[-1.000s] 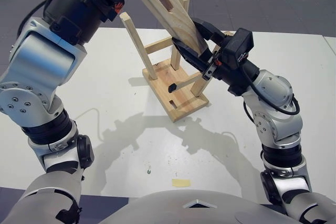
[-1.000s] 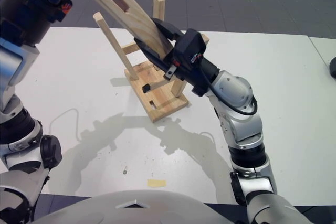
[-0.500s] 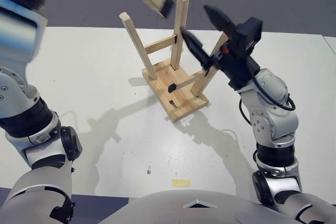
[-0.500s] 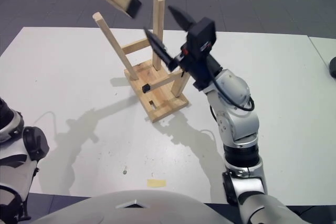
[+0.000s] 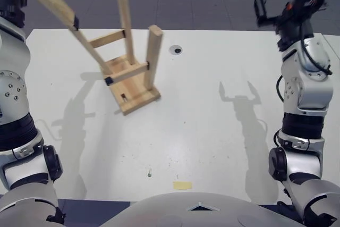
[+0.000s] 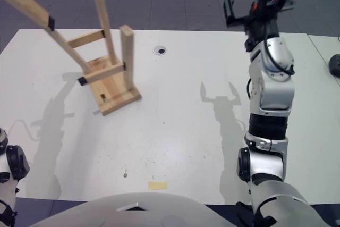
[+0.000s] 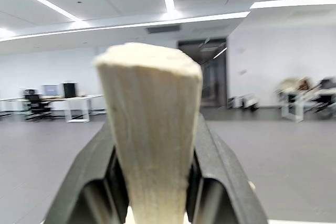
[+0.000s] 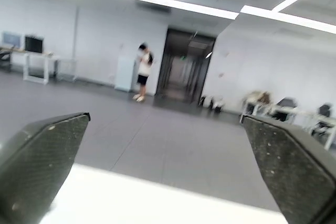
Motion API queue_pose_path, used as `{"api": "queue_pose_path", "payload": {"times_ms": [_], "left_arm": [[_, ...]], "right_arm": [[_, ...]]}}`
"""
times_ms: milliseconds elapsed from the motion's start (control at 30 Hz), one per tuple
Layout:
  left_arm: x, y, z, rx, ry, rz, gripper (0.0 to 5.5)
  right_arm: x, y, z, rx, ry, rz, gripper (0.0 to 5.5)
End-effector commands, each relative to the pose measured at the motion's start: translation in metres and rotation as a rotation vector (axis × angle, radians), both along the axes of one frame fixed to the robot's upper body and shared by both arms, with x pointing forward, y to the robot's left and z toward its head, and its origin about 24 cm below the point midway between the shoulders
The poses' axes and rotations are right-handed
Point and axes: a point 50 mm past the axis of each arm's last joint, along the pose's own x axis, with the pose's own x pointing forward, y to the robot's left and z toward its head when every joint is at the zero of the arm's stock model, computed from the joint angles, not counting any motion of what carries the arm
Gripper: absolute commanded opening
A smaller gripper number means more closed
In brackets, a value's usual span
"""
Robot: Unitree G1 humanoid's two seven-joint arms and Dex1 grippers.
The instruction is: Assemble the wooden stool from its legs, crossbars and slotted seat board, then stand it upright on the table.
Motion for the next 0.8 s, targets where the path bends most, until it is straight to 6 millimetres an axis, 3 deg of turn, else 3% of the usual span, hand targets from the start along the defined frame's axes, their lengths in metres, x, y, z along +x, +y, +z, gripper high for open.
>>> {"api": "queue_pose_path", "payload": {"times_ms": [33, 267, 500, 633, 800], "left_arm": [[0.005, -0.012, -0.022, -0.013, 0.074, -0.060, 1.04], [0.010, -0.032, -0.040, -0.065, 0.132, -0.171, 1.04], [0.025, -0.086, -0.088, -0.021, 0.301, -0.369, 1.04], [0.025, -0.107, -0.082, -0.001, 0.287, -0.465, 1.04], [0.011, -0.136, -0.077, 0.074, 0.292, -0.656, 1.04]], "right_arm": [[-0.017, 0.033, -0.018, 0.004, 0.061, 0.152, 5.40], [-0.019, 0.037, -0.024, 0.019, 0.084, 0.153, 5.40], [-0.022, 0.043, -0.029, 0.043, 0.096, 0.152, 5.40], [-0.022, 0.046, -0.031, 0.043, 0.099, 0.157, 5.40], [-0.020, 0.040, -0.034, 0.029, 0.112, 0.133, 5.40]]}}
